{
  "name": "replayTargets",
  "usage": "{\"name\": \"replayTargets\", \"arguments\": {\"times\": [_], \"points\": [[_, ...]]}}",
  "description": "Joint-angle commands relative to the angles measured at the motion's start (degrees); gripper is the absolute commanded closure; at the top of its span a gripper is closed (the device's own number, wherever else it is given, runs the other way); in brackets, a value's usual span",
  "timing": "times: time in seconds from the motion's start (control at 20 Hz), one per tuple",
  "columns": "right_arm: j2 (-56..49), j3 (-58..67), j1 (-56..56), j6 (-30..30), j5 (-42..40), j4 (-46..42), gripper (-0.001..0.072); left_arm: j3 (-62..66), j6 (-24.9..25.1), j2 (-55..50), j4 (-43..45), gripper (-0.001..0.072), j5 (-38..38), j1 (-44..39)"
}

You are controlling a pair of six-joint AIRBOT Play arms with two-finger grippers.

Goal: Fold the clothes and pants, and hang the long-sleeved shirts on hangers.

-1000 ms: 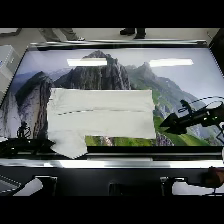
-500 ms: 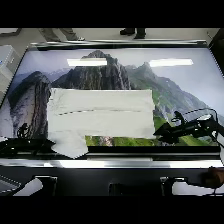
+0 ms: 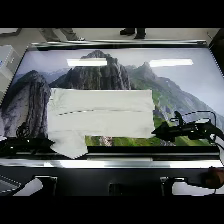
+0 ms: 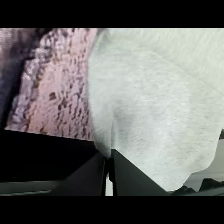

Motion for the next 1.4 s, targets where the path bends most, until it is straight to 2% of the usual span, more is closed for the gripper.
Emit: {"name": "replayTargets", "arguments": {"times": [0.0, 0.05, 0.1, 0.15, 0.3, 0.45, 0.55, 0.65, 0.75, 0.95, 1.35], "points": [[-0.04, -0.22, 0.02, -1.51, -2.32, 1.64, 0.0503, 0.11, -0.04, -0.04, 0.0, 0.0687, -0.15, -0.02], [-0.04, -0.22, 0.02, -2.69, -1.77, 2.38, 0.0599, 0.11, -0.04, -0.04, 0.0, 0.0687, -0.15, -0.02], [-0.04, -0.22, 0.02, -3.63, -1.16, 3.26, 0.066, 0.13, -0.07, -0.04, -0.02, 0.0687, -0.15, -0.02], [-0.04, -0.22, 0.02, -4.39, -0.44, 4.44, 0.0681, 0.46, -0.07, -0.04, -0.04, 0.0687, -0.17, -0.02], [0.48, -0.17, 0.24, -6.38, 3.13, 9.31, 0.0682, 3.67, -0.02, -0.04, -1.51, 0.0688, -0.68, -0.35], [4.42, 1.46, 6.49, -6.32, 2.58, 10.71, 0.0683, 11.04, -1.22, -0.13, -2.19, 0.0688, -0.11, -3.78], [6.56, 5.62, 13.0, -1.77, -2.16, 9.68, 0.0684, 16.98, -2.8, -0.61, -2.4, 0.0689, 1.7, -6.84], [7.13, 12.57, 17.44, 5.4, -8.41, 5.07, 0.0684, 23.34, -3.74, -2.58, -2.6, 0.0689, 2.93, -9.51], [7.06, 19.76, 19.87, 12.57, -12.94, -2.89, 0.0684, 29.49, -4.85, -6.12, -2.67, 0.0689, 2.89, -11.72], [6.97, 28.5, 20.2, 24.68, -16.7, -17.92, 0.0684, 39.71, -5.86, -14.25, -3.02, 0.0689, 3.1, -15.72], [3.1, 29.42, 20.2, 28.79, -24.22, -21.73, 0.0684, 56.59, -13.88, -27.71, -2.99, 0.0689, 7.93, -18.58]]}}
